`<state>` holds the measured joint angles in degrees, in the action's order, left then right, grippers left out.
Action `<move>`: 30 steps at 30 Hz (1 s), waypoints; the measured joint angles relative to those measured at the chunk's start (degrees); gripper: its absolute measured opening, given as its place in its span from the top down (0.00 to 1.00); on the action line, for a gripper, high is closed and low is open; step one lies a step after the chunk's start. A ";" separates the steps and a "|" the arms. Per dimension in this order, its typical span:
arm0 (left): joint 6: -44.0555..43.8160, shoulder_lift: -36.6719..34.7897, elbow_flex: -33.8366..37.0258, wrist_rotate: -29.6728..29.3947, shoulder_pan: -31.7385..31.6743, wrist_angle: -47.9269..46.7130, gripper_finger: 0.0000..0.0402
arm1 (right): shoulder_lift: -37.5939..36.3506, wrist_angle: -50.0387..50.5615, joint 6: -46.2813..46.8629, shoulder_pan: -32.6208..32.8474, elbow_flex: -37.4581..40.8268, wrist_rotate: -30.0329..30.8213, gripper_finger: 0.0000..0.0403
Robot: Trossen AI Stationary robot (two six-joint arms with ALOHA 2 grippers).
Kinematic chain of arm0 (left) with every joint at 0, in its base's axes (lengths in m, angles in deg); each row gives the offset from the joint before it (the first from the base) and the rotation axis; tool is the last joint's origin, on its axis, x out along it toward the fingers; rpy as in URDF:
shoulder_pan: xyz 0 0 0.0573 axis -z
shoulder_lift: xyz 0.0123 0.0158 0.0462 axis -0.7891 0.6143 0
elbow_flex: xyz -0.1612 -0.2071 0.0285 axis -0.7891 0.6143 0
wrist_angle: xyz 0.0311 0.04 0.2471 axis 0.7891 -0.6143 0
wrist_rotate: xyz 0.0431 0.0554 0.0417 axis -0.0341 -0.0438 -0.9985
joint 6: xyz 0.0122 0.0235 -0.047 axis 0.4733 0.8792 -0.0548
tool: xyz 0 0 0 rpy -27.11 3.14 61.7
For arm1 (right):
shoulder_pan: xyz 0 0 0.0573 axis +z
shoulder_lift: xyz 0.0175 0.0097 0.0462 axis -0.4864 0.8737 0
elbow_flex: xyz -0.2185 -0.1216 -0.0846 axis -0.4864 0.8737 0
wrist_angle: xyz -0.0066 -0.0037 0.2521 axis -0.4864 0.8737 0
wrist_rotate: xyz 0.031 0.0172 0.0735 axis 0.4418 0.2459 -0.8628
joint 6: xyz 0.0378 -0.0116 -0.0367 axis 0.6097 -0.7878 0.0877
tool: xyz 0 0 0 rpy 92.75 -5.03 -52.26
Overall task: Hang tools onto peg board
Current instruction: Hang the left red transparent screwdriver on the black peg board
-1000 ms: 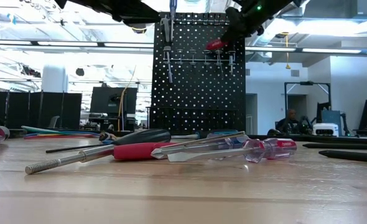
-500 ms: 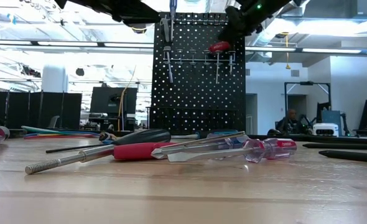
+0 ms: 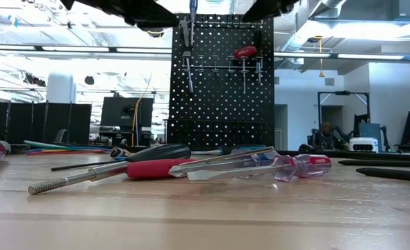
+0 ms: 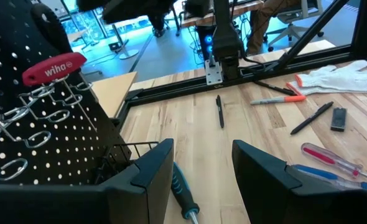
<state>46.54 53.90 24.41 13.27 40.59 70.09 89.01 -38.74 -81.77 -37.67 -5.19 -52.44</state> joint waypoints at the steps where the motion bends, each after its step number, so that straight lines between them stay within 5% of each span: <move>1: 0.11 0.00 0.00 0.00 0.00 -0.14 0.61 | -0.28 1.16 0.01 1.16 0.00 0.02 0.58; 9: 0.32 0.01 0.00 -0.02 0.00 -1.65 0.61 | 0.28 14.72 1.46 8.58 0.58 -0.56 0.59; 15: 0.35 0.01 0.00 -0.02 0.02 -2.02 0.61 | -0.20 10.81 8.41 7.29 10.88 -2.49 0.59; 24: 1.25 0.02 0.00 -0.03 0.02 -1.93 0.61 | 4.47 -28.63 17.00 3.73 30.55 -5.97 0.59; 30: 1.21 0.01 0.00 -0.03 0.02 -1.74 0.61 | 13.98 -54.76 19.22 3.53 33.37 -6.04 0.59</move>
<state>47.75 53.91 24.41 13.24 40.61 68.35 102.99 -93.50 -62.55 -34.14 28.18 -58.48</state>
